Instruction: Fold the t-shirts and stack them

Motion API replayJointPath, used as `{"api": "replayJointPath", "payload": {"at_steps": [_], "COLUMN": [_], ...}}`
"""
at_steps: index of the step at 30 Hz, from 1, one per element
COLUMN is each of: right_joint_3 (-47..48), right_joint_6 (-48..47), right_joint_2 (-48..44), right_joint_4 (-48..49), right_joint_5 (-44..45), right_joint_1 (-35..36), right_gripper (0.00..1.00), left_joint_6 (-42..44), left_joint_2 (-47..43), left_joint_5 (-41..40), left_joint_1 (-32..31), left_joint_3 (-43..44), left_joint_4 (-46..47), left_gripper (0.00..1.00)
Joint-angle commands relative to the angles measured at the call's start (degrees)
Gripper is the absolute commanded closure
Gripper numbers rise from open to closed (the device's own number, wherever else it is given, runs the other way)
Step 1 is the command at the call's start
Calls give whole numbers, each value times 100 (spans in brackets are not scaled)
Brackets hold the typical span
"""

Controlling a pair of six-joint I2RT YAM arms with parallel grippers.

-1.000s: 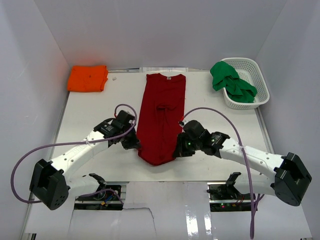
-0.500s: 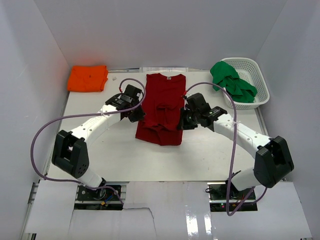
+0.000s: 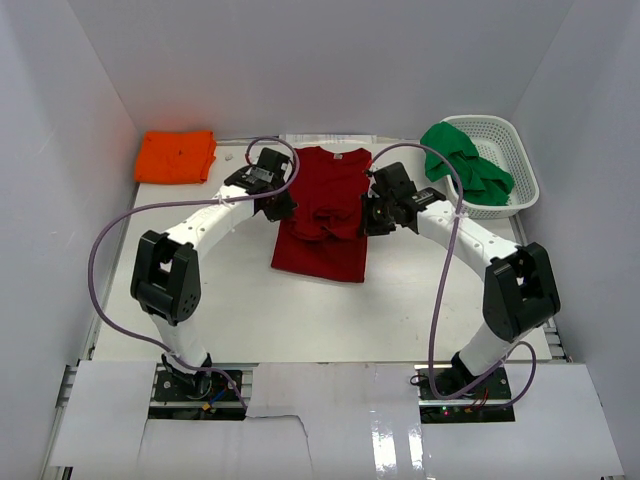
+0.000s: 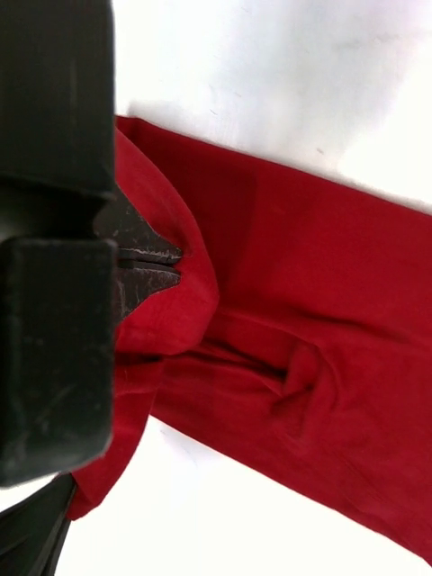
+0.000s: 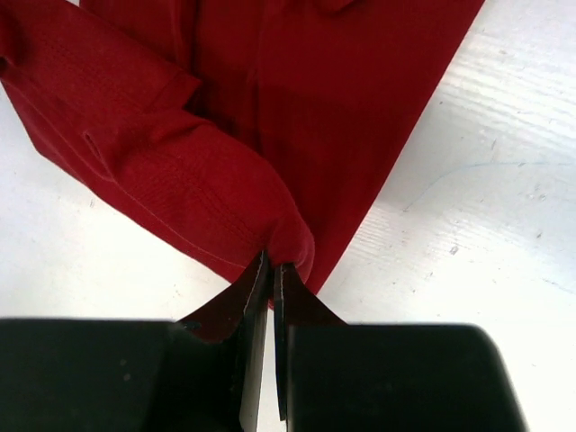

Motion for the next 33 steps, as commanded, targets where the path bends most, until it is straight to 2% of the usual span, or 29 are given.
{"api": "replayJointPath", "payload": {"at_steps": [1, 12, 14, 15, 17, 18, 19, 26, 30, 33], "right_joint_3": [373, 1049, 1198, 1330, 1401, 1419, 1367, 567, 198, -206], "right_joint_6": [-246, -500, -553, -571, -649, -676, -694, -782, -650, -335], "right_joint_2": [109, 689, 900, 1005, 1059, 1059, 998, 269, 119, 66], "right_joint_4": [-66, -31, -13, 39, 179, 250, 468, 1112, 840, 532], "right_joint_5": [57, 268, 400, 531, 610, 785, 848, 972, 394, -38], "right_joint_1": [-103, -358, -376, -376, -376, -376, -376, -376, -385, -376], "right_gripper": [92, 91, 77, 62, 58, 57, 54, 53, 54, 54], "left_joint_6": [107, 2, 45, 80, 81, 81, 98, 467, 546, 538], "left_joint_2": [206, 778, 857, 892, 945, 936, 910, 427, -38, -504], "left_joint_5": [2, 64, 116, 221, 152, 65, -93, -595, -131, 221], "left_joint_1": [27, 202, 255, 281, 308, 317, 317, 457, 457, 457], "left_joint_3": [416, 750, 768, 829, 952, 996, 1040, 1331, 735, -440], "left_joint_4": [185, 361, 457, 519, 545, 554, 615, 651, 616, 607], "left_gripper": [100, 100, 98, 76, 33, 15, 2, 2, 2, 2]}}
